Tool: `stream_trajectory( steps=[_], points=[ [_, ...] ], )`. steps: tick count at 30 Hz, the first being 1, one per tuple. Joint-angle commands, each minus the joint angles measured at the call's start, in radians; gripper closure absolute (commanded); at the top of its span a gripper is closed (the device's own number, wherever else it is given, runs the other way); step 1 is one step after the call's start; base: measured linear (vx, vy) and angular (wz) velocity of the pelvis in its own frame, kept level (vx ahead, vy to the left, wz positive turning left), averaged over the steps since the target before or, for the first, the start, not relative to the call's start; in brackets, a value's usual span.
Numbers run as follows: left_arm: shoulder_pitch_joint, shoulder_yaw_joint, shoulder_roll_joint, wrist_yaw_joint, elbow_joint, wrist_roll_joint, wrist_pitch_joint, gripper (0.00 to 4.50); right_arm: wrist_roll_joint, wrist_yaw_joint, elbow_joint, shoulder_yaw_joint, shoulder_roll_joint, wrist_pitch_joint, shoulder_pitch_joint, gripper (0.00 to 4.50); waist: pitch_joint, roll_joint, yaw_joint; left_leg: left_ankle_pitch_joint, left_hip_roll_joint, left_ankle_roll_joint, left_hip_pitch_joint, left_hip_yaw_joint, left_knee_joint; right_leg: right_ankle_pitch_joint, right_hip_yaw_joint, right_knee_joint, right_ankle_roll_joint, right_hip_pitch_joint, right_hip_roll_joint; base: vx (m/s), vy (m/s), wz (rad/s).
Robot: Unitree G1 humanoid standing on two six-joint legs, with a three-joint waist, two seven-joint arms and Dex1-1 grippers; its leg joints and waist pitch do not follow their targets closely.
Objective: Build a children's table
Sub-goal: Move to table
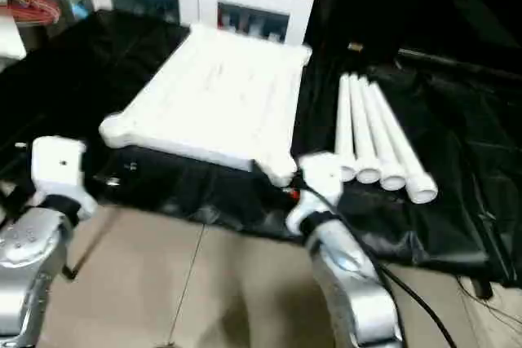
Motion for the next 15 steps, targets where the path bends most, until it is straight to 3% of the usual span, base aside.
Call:
stream_trajectory(
  steps=[1, 2, 3, 4, 5, 6, 7, 8, 9, 10, 11, 12, 13, 14, 15],
  points=[
    [-0.016, -0.022, 0.007, -0.012, -0.008, -0.004, -0.005, 0.05, 0.003, -0.006, -0.002, -0.032, -0.004, -0.010, -0.005, 0.07, -0.031, 0.007, 0.038, -0.083, 0.050, 0.060, -0.024, -0.053, 0.060, -0.976, 0.169, -0.206, -0.095, 0.088, -0.198, 0.107, -0.122, 0.24],
    [-0.021, -0.028, 0.007, -0.026, 0.008, -0.009, -0.016, 0.05, -0.004, -0.010, -0.007, -0.040, -0.011, -0.017, 0.003, 0.07, -0.045, 0.030, 0.053, -0.036, 0.062, 0.021, -0.069, -0.082, 0.045, -0.829, 0.169, -0.161, -0.170, 0.138, -0.183, 0.117, -0.052, 0.04],
    [-0.028, -0.037, 0.004, -0.035, 0.022, -0.011, -0.025, 0.05, -0.004, -0.020, -0.018, -0.053, -0.017, -0.013, 0.008, 0.07, -0.038, 0.037, 0.056, -0.027, 0.065, 0.018, -0.066, -0.085, 0.028, -0.753, 0.154, -0.157, -0.201, 0.128, -0.158, 0.104, -0.006, 0.01],
    [-0.028, -0.037, 0.004, -0.035, 0.022, -0.011, -0.025, 0.05, -0.004, -0.020, -0.018, -0.053, -0.017, -0.013, 0.008, 0.07, -0.046, 0.050, 0.055, 0.005, 0.065, 0.022, -0.054, -0.076, -0.026, -0.587, 0.114, -0.135, -0.251, 0.119, -0.088, 0.104, -0.006, 0.01],
    [-0.033, -0.046, 0.000, -0.036, 0.028, -0.008, -0.027, 0.05, 0.002, -0.023, -0.026, -0.066, -0.023, -0.007, 0.009, 0.07, -0.052, 0.066, 0.048, 0.029, 0.076, 0.026, -0.036, -0.068, -0.064, -0.497, 0.081, -0.118, -0.254, 0.099, -0.051, 0.075, 0.014, 0.20],
    [-0.046, -0.065, -0.010, -0.041, 0.052, -0.003, -0.037, 0.05, 0.008, -0.034, -0.040, -0.091, -0.030, -0.003, 0.010, 0.07, -0.050, 0.087, 0.034, 0.011, 0.102, 0.043, -0.015, -0.078, -0.094, -0.408, 0.053, -0.088, -0.245, 0.063, -0.016, 0.110, 0.043, 0.21],
    [-0.056, -0.094, -0.024, -0.034, 0.063, 0.012, -0.040, 0.05, 0.023, -0.030, -0.049, -0.120, -0.048, 0.010, 0.011, 0.07, -0.065, 0.103, -0.004, -0.032, 0.162, 0.101, 0.068, -0.131, -0.120, -0.254, 0.007, -0.014, -0.231, -0.005, 0.005, 0.110, 0.043, 0.21],
    [-0.065, -0.114, -0.036, -0.032, 0.066, 0.016, -0.040, 0.05, 0.036, -0.026, -0.061, -0.142, -0.062, 0.021, 0.013, 0.07, -0.064, 0.105, -0.026, -0.079, 0.216, 0.118, 0.135, -0.120, -0.128, -0.182, -0.002, 0.021, -0.198, -0.065, -0.011, 0.135, 0.052, 0.18],
    [-0.072, -0.116, -0.040, -0.036, 0.070, 0.013, -0.043, 0.05, 0.033, -0.029, -0.073, -0.146, -0.065, 0.028, 0.015, 0.07, -0.048, 0.088, -0.025, -0.136, 0.246, 0.049, 0.136, -0.061, -0.151, -0.118, -0.013, 0.039, -0.168, -0.074, -0.026, 0.133, 0.024, -0.03],
    [-0.073, -0.117, -0.041, -0.036, 0.071, 0.012, -0.044, 0.05, 0.032, -0.029, -0.075, -0.147, -0.066, 0.029, 0.015, 0.07, -0.040, 0.076, -0.022, -0.193, 0.243, 0.015, 0.124, -0.030, -0.165, -0.103, -0.016, 0.037, -0.163, -0.061, -0.033, 0.133, 0.024, -0.03],
    [-0.086, -0.120, -0.049, -0.038, 0.069, 0.003, -0.040, 0.05, 0.033, -0.027, -0.091, -0.155, -0.075, 0.043, 0.014, 0.07, -0.032, 0.053, -0.026, -0.316, 0.168, -0.039, 0.130, 0.057, -0.138, -0.153, 0.011, -0.028, -0.227, -0.049, -0.032, 0.153, -0.031, -0.30],
    [-0.092, -0.124, -0.053, -0.037, 0.069, 0.001, -0.038, 0.05, 0.037, -0.023, -0.096, -0.161, -0.081, 0.048, 0.012, 0.07, -0.035, 0.034, -0.023, -0.339, 0.091, -0.059, 0.106, 0.089, -0.089, -0.223, 0.064, -0.066, -0.276, -0.002, -0.020, 0.209, -0.033, -0.40],
    [-0.099, -0.126, -0.054, -0.038, 0.079, 0.000, -0.046, 0.05, 0.040, -0.017, -0.099, -0.163, -0.086, 0.049, 0.012, 0.07, -0.059, 0.022, 0.073, -0.189, 0.036, -0.049, -0.013, 0.009, 0.076, -0.353, 0.267, -0.128, -0.467, 0.182, -0.138, 0.209, -0.033, -0.40],
    [-0.103, -0.125, -0.054, -0.037, 0.096, 0.005, -0.061, 0.05, 0.034, -0.015, -0.092, -0.161, -0.090, 0.039, 0.013, 0.07, -0.045, 0.015, 0.074, -0.131, 0.049, -0.046, -0.076, -0.031, 0.109, -0.291, 0.285, -0.128, -0.499, 0.202, -0.157, 0.205, -0.003, -0.45],
    [-0.104, -0.119, -0.054, -0.035, 0.110, 0.006, -0.072, 0.05, 0.029, -0.016, -0.087, -0.155, -0.090, 0.033, 0.012, 0.07, -0.045, 0.017, 0.062, -0.032, 0.064, -0.074, -0.150, -0.089, 0.137, -0.083, 0.235, -0.094, -0.513, 0.217, -0.147, 0.140, 0.003, -0.35]
  ],
)
